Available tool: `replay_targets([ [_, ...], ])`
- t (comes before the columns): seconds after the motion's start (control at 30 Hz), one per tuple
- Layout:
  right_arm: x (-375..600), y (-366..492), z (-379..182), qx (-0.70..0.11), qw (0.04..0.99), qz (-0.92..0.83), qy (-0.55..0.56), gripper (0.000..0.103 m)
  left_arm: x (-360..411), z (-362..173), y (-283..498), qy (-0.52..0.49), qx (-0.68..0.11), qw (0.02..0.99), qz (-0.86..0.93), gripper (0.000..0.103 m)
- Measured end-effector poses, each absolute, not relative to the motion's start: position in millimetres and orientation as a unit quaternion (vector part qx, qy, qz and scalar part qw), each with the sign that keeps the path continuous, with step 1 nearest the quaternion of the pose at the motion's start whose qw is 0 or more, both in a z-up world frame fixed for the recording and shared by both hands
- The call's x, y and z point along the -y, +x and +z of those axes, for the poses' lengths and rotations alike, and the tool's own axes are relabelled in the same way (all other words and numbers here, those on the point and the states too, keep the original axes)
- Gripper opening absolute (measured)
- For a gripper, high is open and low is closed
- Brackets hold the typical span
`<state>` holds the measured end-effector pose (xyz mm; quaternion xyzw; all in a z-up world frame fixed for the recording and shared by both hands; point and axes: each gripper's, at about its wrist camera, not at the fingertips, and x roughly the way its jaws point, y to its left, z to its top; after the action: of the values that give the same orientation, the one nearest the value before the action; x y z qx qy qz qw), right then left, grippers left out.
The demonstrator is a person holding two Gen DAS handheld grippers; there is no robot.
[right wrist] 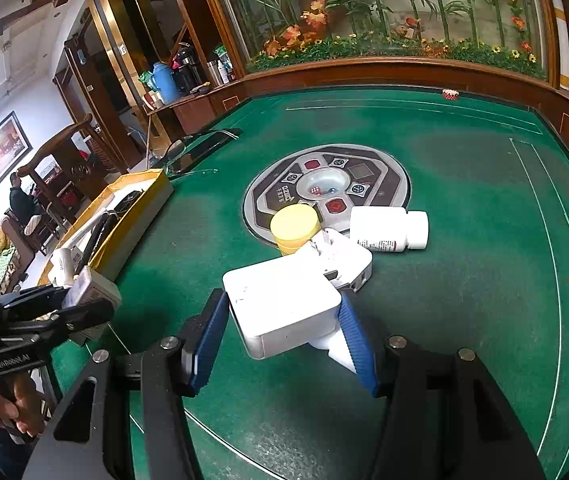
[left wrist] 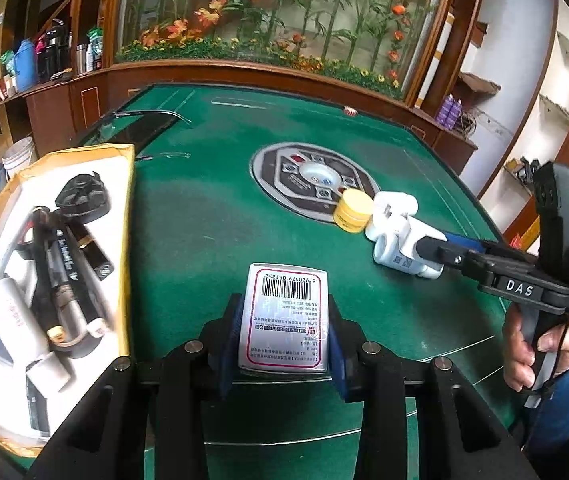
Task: Organize rigid objects
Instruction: 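Carry the box with the left tool while the right tool carries the adapter to the tray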
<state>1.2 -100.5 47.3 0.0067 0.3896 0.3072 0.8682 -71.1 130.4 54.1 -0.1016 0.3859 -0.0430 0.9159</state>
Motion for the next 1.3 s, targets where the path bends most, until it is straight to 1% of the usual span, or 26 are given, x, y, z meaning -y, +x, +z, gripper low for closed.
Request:
replay_targets([
  [0.4, 72.8, -5.0, 51.5, -0.393, 0.865, 0.312, 0.018, 0.055, -206.3, 72.2, -105.2, -0.153, -0.341, 0.928, -0.001, 0.039],
  [0.63, 13.6, -17.0, 66.3, -0.392, 0.846, 0.361, 0.011, 0.056, -256.8, 69.7, -131.9, -0.176, -0.326, 0.928, 0.042, 0.039],
  [0.83, -38.7, -26.6, 81.2, -0.385, 0.833, 0.398, 0.005, 0.056, -298.1, 52.1, -145.4, -0.21, -0.327, 0.919, 0.074, 0.039],
  [1.0, -89.2, -35.6, 85.0, -0.379, 0.823, 0.424, -0.01, 0.056, -304.2, 38.5, -143.3, -0.205, -0.337, 0.915, 0.086, 0.039],
  [1.3, -175.0, -55.4, 68.8, -0.369, 0.818, 0.435, -0.078, 0.056, -302.2, 28.9, -147.8, -0.181, -0.331, 0.922, 0.084, 0.039],
])
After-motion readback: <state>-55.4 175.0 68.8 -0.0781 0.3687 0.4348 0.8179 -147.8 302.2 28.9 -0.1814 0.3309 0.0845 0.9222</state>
